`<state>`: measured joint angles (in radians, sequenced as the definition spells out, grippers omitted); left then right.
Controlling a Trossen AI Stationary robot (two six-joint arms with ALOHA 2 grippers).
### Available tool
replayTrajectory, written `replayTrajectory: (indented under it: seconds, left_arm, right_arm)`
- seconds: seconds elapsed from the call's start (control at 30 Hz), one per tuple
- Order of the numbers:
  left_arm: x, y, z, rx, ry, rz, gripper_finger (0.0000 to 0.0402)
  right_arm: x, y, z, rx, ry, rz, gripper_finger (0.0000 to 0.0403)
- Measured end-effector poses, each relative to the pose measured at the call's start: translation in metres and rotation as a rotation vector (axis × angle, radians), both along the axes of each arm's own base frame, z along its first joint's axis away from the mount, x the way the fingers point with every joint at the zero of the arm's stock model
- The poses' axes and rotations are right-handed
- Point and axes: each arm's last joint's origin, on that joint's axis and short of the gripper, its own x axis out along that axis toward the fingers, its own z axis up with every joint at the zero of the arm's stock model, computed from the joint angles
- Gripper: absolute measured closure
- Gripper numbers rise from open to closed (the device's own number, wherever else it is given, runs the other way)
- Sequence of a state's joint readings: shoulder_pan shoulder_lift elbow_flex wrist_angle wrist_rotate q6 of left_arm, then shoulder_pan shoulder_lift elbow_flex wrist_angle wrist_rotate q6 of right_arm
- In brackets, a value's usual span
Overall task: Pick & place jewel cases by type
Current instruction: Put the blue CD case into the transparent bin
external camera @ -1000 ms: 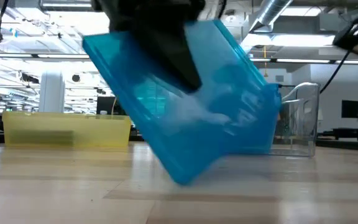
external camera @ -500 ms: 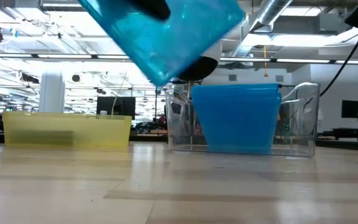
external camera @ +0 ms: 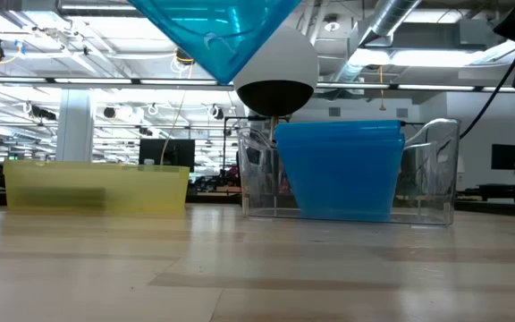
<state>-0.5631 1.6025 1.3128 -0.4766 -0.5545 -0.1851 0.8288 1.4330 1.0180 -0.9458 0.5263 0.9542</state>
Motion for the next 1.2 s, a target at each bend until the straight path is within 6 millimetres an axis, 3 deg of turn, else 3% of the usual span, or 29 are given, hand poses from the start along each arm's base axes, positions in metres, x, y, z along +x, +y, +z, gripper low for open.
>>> replayTrajectory:
  seconds: [0.2,0.27,0.67,0.9,1.2]
  left_arm:
    - [0.007,0.004,0.002,-0.445,-0.055,0.252,0.0392]
    - [0.007,0.005,0.003,-0.488,-0.061,0.280,0.0395]
    - [0.002,0.005,-0.001,-0.111,-0.001,0.097,0.0397]
    - [-0.016,0.012,-0.011,0.188,0.095,0.194,0.0397]
    - [-0.007,0.008,-0.013,0.398,0.039,0.048,0.0397]
  right_arm:
    - [0.001,-0.001,0.000,0.033,-0.014,-0.062,0.0403]
    - [0.002,-0.001,0.000,0.039,-0.017,-0.070,0.0403]
    - [0.003,0.000,0.000,0.052,-0.025,-0.065,0.0403]
    - [0.009,-0.007,0.000,0.042,-0.022,-0.093,0.0403]
    - [0.019,-0.020,0.000,-0.054,-0.005,-0.033,0.0403]
